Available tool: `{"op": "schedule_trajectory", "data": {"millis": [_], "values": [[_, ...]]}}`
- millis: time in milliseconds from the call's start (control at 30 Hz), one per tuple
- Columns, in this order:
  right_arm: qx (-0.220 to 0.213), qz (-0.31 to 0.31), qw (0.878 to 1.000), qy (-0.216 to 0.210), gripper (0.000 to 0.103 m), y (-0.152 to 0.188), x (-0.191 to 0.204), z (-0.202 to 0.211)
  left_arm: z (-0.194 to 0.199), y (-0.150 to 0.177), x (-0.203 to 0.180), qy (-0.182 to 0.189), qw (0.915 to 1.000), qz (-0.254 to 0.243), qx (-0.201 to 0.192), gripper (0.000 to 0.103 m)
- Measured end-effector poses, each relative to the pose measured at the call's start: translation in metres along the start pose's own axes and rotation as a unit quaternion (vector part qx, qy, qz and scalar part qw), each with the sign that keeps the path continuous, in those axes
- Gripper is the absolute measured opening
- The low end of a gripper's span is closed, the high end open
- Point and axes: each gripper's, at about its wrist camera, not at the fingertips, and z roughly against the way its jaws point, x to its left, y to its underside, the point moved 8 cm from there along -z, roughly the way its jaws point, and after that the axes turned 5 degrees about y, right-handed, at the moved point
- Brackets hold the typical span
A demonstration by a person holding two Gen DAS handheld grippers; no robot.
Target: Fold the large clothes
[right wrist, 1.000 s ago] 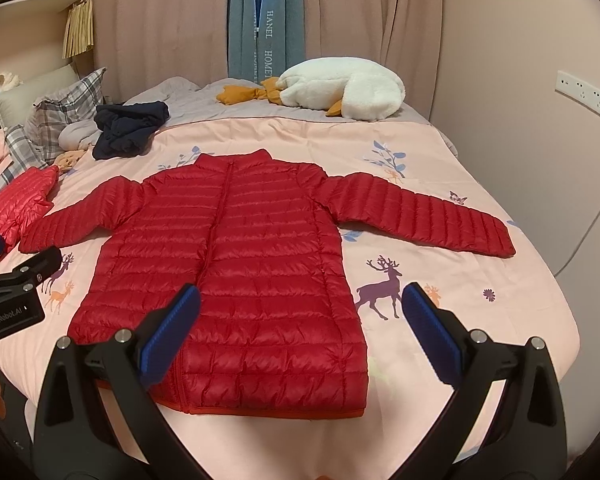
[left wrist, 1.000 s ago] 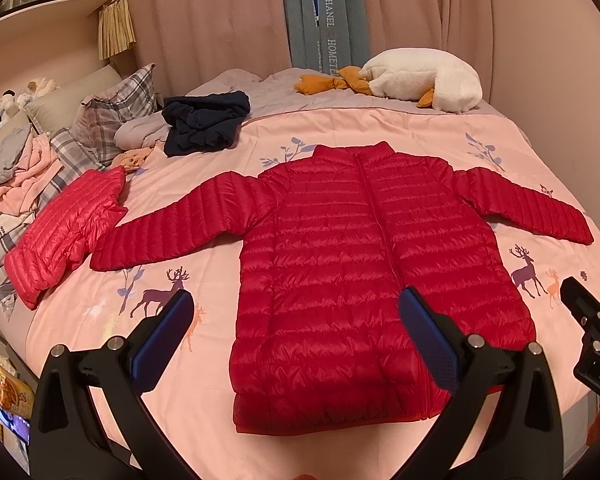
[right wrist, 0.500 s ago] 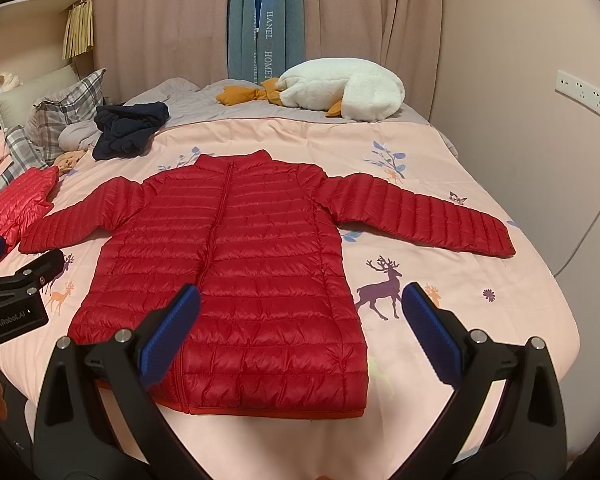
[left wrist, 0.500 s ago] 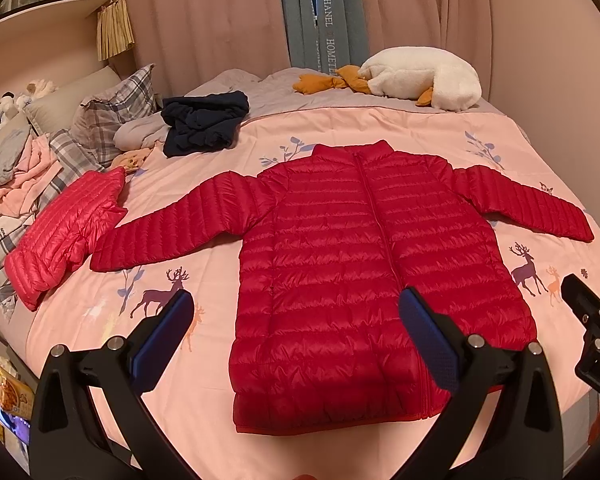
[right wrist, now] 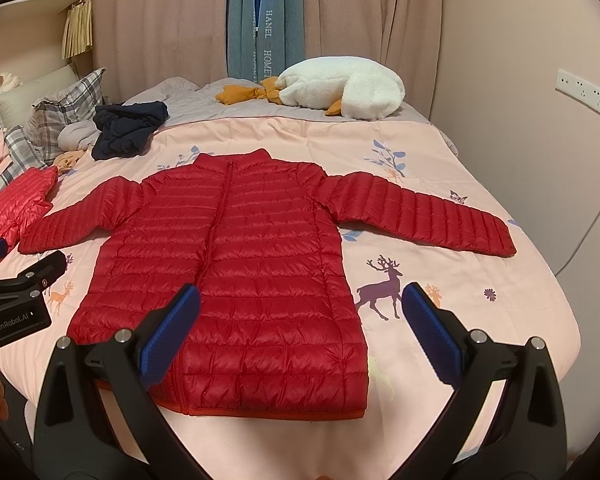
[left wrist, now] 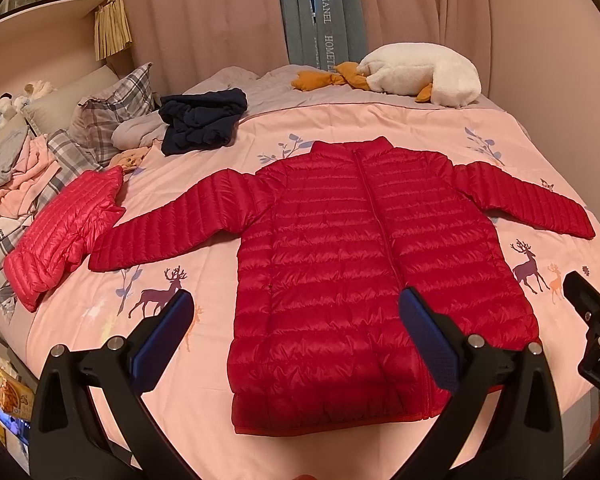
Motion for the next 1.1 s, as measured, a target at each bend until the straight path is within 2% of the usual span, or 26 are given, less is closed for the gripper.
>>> {"op": "schedule_trajectory", "data": {"millis": [333,433,467,533,600,700,800,833,900,933,1000,1067,1100], "values": [[0.004,0.000,1.000,0.001,0.101,0.002,0.000,-0.005,-0.011,0.001,0.003,0.004,1.0000,0.003,0.007,0.102],[0.005,-0.010,1.000,-0.005,0.101,0.001,0.000,-0.011,-0.020,0.002,0.006,0.017,0.9997,0.014,0.013,0.102],[0.004,-0.021,1.000,-0.017,0.101,0.001,-0.001,-0.013,-0.024,0.003,0.009,0.031,0.9991,0.024,0.015,0.102],[0.003,-0.054,0.996,-0.076,0.101,0.000,-0.001,-0.016,-0.035,0.003,0.014,0.064,0.9965,0.048,0.024,0.102],[-0.002,-0.107,0.980,-0.166,0.101,-0.001,-0.003,-0.018,-0.049,0.004,0.025,0.094,0.9917,0.082,0.034,0.102],[-0.020,-0.163,0.960,-0.226,0.101,-0.003,-0.013,-0.022,-0.071,0.005,0.059,0.110,0.9815,0.154,0.026,0.102],[-0.036,-0.193,0.944,-0.264,0.101,-0.007,-0.017,-0.027,-0.101,0.010,0.101,0.144,0.9598,0.240,0.024,0.102],[-0.038,-0.200,0.940,-0.275,0.101,-0.007,-0.017,-0.027,-0.118,0.015,0.123,0.157,0.9475,0.277,0.025,0.102],[-0.040,-0.209,0.934,-0.288,0.101,-0.010,-0.018,-0.030,-0.138,0.018,0.146,0.167,0.9328,0.318,0.031,0.102],[-0.045,-0.216,0.931,-0.291,0.101,-0.010,-0.017,-0.032,-0.153,0.022,0.163,0.172,0.9229,0.343,0.032,0.102],[-0.046,-0.221,0.930,-0.292,0.101,-0.013,-0.016,-0.036,-0.179,0.032,0.202,0.163,0.9032,0.396,0.032,0.102],[-0.039,-0.217,0.928,-0.299,0.101,-0.012,-0.015,-0.041,-0.195,0.038,0.234,0.154,0.8882,0.432,0.025,0.102],[-0.036,-0.214,0.928,-0.303,0.101,-0.012,-0.013,-0.043,-0.204,0.044,0.256,0.149,0.8730,0.464,0.021,0.102]]}}
